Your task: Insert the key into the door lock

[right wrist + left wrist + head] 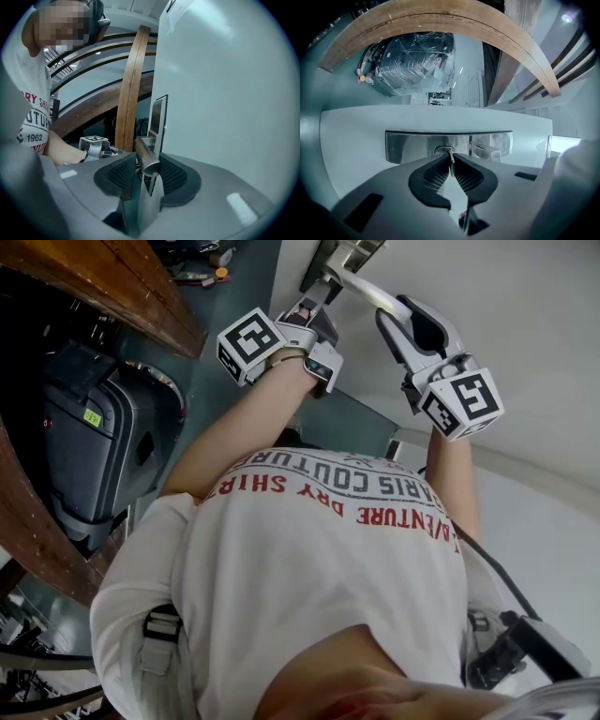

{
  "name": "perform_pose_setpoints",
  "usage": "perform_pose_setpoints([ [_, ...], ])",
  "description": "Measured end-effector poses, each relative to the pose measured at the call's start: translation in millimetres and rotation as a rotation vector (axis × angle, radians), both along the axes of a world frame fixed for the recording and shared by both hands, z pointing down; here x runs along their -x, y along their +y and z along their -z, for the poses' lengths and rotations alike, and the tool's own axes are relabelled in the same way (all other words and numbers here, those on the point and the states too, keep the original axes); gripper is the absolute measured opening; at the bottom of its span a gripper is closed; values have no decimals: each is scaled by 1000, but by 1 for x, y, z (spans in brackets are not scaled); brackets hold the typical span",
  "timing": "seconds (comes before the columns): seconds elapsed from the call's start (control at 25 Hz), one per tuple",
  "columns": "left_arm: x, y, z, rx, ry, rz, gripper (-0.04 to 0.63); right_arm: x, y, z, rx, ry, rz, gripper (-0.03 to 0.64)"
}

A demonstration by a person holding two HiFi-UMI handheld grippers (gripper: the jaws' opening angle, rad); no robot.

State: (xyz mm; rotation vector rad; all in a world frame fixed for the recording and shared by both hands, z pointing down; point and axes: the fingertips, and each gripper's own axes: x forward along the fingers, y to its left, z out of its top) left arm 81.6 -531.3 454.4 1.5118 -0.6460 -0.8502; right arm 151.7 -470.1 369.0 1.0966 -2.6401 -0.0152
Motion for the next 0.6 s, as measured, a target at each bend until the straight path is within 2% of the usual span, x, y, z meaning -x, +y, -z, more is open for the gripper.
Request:
perform_pose_setpoints([
  [0.4, -5, -8, -1, -15, 0, -6, 23, -2, -3, -2, 2, 5, -3, 149],
  [0.6, -6, -5, 1, -49, 1, -23, 23, -1, 4, -6, 1, 9, -19, 150],
])
